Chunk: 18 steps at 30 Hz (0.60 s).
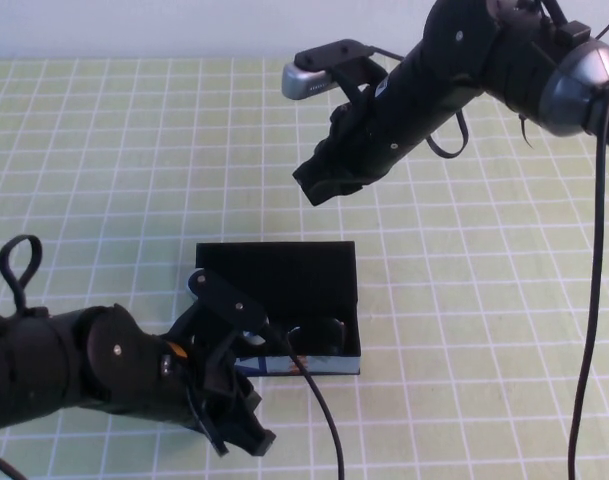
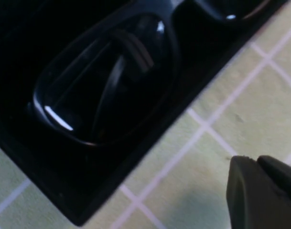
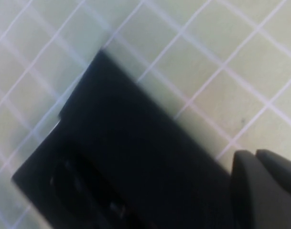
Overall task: Return glasses to glasses case
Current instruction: Close the glasses case
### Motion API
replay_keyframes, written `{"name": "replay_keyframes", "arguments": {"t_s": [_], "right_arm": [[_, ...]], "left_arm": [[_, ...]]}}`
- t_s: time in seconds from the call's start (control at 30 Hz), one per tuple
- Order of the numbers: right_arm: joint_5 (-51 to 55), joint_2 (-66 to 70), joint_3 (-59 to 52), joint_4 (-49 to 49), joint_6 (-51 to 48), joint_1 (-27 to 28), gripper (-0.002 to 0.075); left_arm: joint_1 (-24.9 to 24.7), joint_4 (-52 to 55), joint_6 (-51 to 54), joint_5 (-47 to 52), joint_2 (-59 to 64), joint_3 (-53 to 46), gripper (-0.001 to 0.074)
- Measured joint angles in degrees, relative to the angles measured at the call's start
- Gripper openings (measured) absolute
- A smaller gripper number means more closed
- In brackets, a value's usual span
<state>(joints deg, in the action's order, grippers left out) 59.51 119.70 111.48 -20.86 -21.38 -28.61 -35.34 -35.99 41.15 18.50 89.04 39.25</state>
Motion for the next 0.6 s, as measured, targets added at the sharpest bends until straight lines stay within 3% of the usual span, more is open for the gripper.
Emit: {"name": "replay_keyframes", "arguments": {"t_s": [0.6], "right_arm": [[0.4,10.66,0.0,-13.16,-0.59,6.85,-0.0016]], "left_arm": [[0.0,-4.1,-0.4,-5.71,2.86,0.0,-0.0003]]}}
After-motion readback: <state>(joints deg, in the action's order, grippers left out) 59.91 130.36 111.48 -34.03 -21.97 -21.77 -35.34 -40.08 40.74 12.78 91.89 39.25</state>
